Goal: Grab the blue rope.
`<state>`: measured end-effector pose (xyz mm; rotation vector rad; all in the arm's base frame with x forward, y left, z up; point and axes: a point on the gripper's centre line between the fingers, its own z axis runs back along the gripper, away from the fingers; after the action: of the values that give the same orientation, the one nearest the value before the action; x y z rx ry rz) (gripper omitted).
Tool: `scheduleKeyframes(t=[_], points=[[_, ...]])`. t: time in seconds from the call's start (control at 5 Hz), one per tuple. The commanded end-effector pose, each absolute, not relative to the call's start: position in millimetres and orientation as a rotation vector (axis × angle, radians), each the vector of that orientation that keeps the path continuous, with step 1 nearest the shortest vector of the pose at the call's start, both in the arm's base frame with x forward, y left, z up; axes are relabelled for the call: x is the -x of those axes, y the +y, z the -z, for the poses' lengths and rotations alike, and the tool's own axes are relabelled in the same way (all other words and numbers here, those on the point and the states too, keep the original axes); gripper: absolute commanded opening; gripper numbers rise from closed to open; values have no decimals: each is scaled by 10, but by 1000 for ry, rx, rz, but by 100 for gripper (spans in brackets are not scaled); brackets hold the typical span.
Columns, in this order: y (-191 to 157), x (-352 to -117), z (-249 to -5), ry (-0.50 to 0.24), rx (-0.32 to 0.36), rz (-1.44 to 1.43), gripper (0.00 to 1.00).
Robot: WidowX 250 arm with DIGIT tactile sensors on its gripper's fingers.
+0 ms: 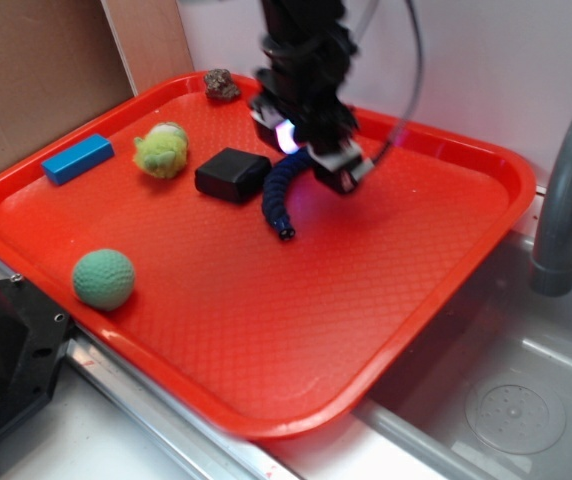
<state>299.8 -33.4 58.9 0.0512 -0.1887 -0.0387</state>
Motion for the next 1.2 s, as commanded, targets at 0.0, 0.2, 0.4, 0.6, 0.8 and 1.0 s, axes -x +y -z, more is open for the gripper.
scheduleKeyframes(t=[0.0,0.2,0.4,0.6,0.8,1.0], points=[[-184,-3071,-1028,-256,-20,-20,100],[-224,-3143,-741,-203,-14,-48,100],[-278,-3164,-492,-147,-34,-57,100],[-304,-3160,-241,-81,-44,-62,100],[-279,-3139,-139,-58,-40,-69,100],[-261,-3127,-69,-47,-29,-86,0]])
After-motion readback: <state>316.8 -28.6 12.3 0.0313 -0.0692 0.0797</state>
